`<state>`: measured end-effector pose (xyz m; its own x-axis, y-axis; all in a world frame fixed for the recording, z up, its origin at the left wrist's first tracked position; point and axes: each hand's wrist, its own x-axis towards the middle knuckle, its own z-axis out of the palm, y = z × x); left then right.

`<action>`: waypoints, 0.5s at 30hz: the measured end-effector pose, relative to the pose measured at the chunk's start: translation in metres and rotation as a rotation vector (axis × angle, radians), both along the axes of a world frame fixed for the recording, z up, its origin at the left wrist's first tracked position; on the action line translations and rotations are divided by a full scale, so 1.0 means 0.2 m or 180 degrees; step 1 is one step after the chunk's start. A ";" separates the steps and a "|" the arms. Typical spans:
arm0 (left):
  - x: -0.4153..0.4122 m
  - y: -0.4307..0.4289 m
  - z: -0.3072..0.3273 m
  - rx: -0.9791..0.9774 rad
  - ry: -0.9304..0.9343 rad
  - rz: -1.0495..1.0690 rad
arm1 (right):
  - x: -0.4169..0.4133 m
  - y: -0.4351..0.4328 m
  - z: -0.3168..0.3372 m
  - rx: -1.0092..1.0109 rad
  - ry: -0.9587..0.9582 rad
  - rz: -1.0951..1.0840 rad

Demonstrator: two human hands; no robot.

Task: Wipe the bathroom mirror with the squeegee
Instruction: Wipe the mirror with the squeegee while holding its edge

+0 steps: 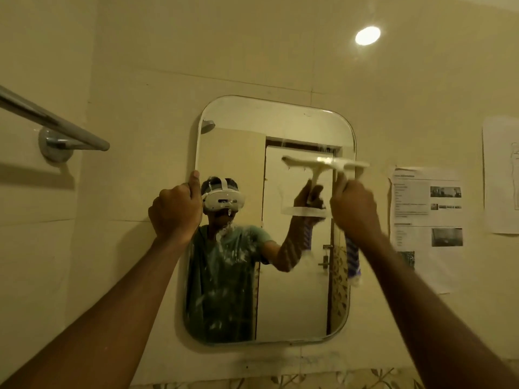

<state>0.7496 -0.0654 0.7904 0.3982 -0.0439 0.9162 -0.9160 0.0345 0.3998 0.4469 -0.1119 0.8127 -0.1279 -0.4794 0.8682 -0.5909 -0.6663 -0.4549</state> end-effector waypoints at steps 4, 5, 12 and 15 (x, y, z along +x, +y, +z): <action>-0.02 0.01 0.00 -0.0087 -0.0037 0.0038 | 0.07 0.05 -0.44 0.0218 -0.0218 0.0007; -0.02 0.02 0.00 -0.0078 -0.0046 0.0043 | 0.07 0.07 -0.50 0.0320 -0.0216 -0.0006; -0.01 0.01 -0.10 -0.0118 -0.0076 0.0042 | -0.03 0.09 -0.14 0.0108 -0.0121 0.0082; -0.01 0.01 -0.14 -0.0163 -0.0060 0.0082 | -0.03 0.05 -0.10 0.0057 -0.0112 0.0045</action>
<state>0.7484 -0.0643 0.7628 0.3812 0.0132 0.9244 -0.9242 0.0307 0.3807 0.4412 -0.1026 0.7927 -0.1514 -0.4969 0.8545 -0.5649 -0.6659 -0.4873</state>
